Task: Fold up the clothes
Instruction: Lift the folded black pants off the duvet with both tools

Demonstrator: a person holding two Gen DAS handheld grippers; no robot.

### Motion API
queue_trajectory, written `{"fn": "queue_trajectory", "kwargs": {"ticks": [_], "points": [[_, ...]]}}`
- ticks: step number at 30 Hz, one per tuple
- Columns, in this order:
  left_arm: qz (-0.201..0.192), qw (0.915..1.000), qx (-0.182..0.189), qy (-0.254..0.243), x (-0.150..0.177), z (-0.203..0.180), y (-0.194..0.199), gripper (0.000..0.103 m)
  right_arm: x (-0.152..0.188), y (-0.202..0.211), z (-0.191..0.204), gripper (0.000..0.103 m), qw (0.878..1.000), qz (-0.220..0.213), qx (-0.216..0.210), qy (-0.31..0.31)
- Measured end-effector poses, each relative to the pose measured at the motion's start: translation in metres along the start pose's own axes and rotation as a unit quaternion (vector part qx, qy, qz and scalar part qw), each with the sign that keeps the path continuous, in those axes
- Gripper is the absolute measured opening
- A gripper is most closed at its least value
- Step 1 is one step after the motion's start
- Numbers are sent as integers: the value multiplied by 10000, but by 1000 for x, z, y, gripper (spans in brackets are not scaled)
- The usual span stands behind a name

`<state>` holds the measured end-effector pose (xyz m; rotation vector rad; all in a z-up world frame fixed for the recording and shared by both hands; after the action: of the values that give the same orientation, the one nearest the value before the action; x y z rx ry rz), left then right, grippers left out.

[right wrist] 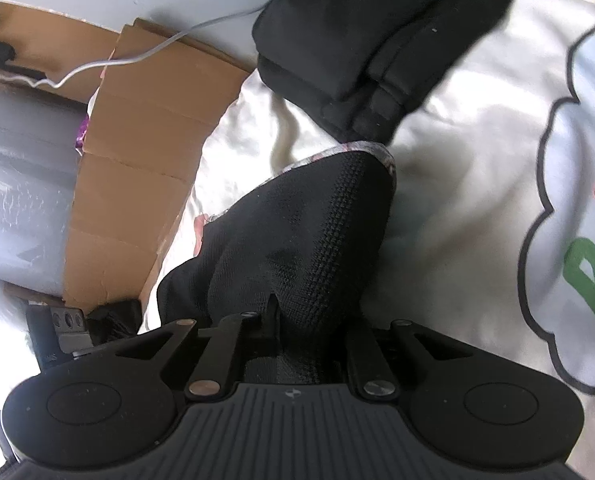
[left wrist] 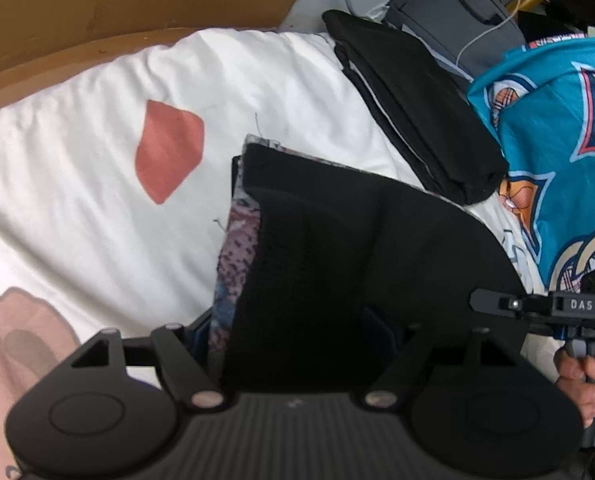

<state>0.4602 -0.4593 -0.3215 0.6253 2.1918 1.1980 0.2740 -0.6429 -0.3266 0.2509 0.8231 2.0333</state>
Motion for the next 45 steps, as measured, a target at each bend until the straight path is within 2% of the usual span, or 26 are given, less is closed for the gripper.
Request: {"fn": "queue_trajectory", "kwargs": {"ticks": [2, 7, 10, 12, 13, 16, 21, 34, 45], "points": [[39, 10000, -32, -53, 1, 0, 0, 76, 5, 0, -3, 15, 9999, 65, -9, -81], [147, 9997, -117, -174, 1, -3, 0, 58, 10, -3, -11, 29, 9996, 148, 64, -251], [164, 9994, -189, -256, 2, -7, -1, 50, 10, -5, -15, 32, 9994, 137, 134, -286], [144, 9988, -276, -380, 2, -11, 0, 44, 8, -7, -12, 23, 9997, 100, 166, -166], [133, 9984, -320, -443, 2, -13, 0, 41, 8, -8, -8, 12, 9998, 81, 189, -55], [29, 9965, -529, -650, 3, -20, 3, 35, 5, -7, 4, 10, 9987, -79, 354, 354], [-36, 9967, -594, -560, 4, -24, 13, 32, -2, -1, 16, 9, 9971, -305, 323, 611], [-290, 9934, -1080, -243, 13, -36, 45, 30, -3, 1, 37, 9, 9952, -360, 329, 847], [-497, 9882, -1448, -69, 29, -56, 71, 30, 16, 22, 69, 9, 9820, -615, 811, 1589]]}}
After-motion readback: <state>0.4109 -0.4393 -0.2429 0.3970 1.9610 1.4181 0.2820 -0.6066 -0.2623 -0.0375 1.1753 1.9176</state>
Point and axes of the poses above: each gripper's, at about its wrist camera, not at the fingertips, and y roughly against the way its jaws point, z to its left, x to its underside, the point moved 9 cm from there along -y, roughly the way its jaws point, and after that the axes turned 6 degrees about z, right-handed, at the moved point
